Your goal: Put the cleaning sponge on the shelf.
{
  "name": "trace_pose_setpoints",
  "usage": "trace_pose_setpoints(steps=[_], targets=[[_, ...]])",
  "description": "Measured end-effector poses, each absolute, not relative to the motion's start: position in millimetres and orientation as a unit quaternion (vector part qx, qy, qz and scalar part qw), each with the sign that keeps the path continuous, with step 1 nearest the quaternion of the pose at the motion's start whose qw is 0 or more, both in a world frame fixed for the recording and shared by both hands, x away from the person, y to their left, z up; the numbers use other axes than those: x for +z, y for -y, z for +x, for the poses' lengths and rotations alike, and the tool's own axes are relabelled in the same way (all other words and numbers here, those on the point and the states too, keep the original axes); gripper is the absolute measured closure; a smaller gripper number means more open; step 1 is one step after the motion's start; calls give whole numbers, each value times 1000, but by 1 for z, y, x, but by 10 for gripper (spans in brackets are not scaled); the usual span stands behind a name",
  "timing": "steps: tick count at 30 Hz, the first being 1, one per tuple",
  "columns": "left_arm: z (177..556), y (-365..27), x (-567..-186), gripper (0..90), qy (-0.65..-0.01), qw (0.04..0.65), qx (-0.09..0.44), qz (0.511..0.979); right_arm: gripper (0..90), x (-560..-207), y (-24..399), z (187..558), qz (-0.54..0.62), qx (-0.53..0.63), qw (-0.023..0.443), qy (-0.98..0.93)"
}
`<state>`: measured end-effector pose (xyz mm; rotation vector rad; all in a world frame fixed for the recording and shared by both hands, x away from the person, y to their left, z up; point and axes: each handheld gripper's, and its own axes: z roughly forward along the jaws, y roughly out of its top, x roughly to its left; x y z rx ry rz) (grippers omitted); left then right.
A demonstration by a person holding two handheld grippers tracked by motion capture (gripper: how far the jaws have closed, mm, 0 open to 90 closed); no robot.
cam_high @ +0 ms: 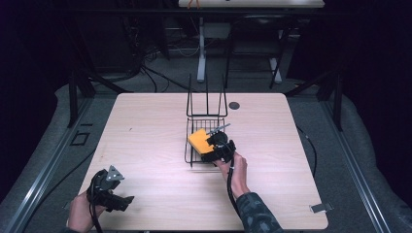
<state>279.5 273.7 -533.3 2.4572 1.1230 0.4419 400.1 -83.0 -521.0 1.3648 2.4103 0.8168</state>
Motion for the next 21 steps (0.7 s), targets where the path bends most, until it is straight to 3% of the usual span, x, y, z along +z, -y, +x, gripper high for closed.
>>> trace_pose_setpoints(steps=[11, 21], targets=[[279, -274, -533, 60, -401, 202, 158, 880, 153, -513, 90, 393, 465, 293, 131, -825], [279, -273, -533, 59, -401, 200, 157, 880, 140, -491, 106, 371, 440, 317, 139, -829]])
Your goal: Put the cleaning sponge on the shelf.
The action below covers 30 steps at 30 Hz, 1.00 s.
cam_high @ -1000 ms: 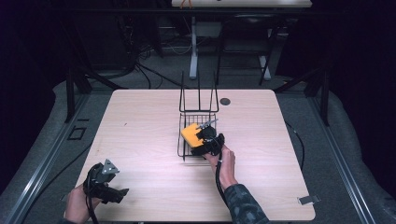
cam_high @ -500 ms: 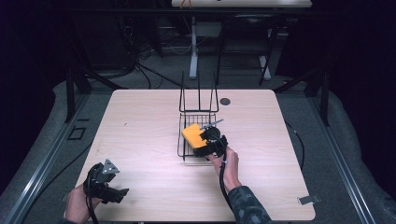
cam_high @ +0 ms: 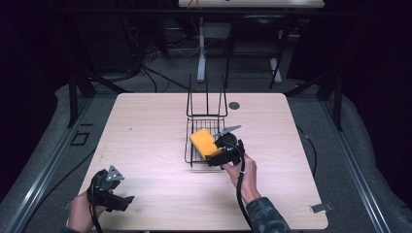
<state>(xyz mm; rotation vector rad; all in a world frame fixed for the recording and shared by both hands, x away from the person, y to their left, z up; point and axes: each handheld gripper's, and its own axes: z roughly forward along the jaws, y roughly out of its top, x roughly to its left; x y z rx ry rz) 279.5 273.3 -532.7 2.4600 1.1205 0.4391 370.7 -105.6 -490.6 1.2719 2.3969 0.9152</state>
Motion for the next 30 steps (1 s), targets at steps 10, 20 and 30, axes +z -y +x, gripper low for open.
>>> trace_pose_setpoints(steps=[10, 20, 30], targets=[[280, -273, -533, 59, -403, 198, 158, 880, 134, -465, 131, 340, 415, 332, 162, -831], [280, -272, -533, 59, -401, 197, 158, 881, 128, -455, 159, 307, 410, 331, 177, -831], [280, -271, -534, 59, -401, 196, 161, 880, 129, -470, 200, 279, 431, 312, 187, -826]])
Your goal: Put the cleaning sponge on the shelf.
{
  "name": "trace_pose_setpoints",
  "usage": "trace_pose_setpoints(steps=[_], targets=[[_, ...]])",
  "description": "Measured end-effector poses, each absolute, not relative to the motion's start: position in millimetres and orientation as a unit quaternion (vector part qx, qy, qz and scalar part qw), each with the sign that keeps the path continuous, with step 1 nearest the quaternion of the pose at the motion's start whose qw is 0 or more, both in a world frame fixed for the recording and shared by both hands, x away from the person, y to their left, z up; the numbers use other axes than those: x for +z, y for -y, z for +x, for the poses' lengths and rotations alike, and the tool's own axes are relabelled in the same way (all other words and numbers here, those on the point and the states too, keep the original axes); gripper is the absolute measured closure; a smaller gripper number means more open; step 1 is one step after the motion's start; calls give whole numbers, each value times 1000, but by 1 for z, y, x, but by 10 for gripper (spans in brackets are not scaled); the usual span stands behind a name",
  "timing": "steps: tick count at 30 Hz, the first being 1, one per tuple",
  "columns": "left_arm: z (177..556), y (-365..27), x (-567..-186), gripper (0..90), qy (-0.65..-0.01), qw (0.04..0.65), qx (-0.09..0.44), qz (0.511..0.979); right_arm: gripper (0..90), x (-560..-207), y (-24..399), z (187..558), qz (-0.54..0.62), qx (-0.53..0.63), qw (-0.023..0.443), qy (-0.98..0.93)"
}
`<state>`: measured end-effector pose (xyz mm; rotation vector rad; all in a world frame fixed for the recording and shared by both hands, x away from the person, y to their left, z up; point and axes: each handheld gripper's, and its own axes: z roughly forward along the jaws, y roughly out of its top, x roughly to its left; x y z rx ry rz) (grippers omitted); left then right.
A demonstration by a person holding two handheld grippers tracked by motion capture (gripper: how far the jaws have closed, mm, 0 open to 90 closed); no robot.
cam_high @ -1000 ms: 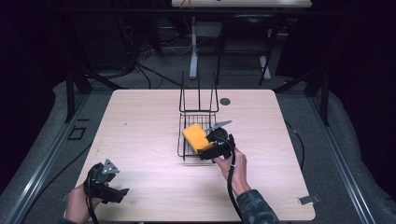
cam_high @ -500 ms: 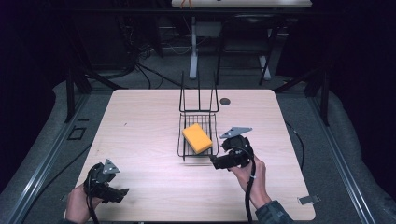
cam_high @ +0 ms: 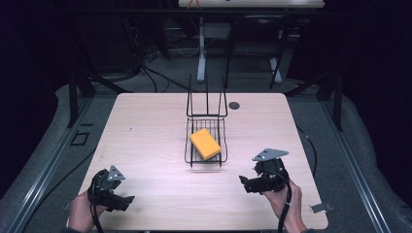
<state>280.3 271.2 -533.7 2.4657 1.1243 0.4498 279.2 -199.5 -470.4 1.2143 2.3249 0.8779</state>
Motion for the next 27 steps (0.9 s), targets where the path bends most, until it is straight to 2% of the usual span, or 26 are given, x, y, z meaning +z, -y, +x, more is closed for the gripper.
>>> trace_pose_setpoints(steps=[11, 19, 27], targets=[[281, -270, -534, 60, -398, 190, 158, 883, 135, -510, 238, 255, 475, 270, 162, -822], [281, -269, -535, 61, -395, 189, 155, 886, 139, -532, 240, 254, 461, 221, 166, -843], [283, -268, -536, 61, -392, 188, 154, 887, 143, -537, 242, 254, 457, 206, 164, -849]])
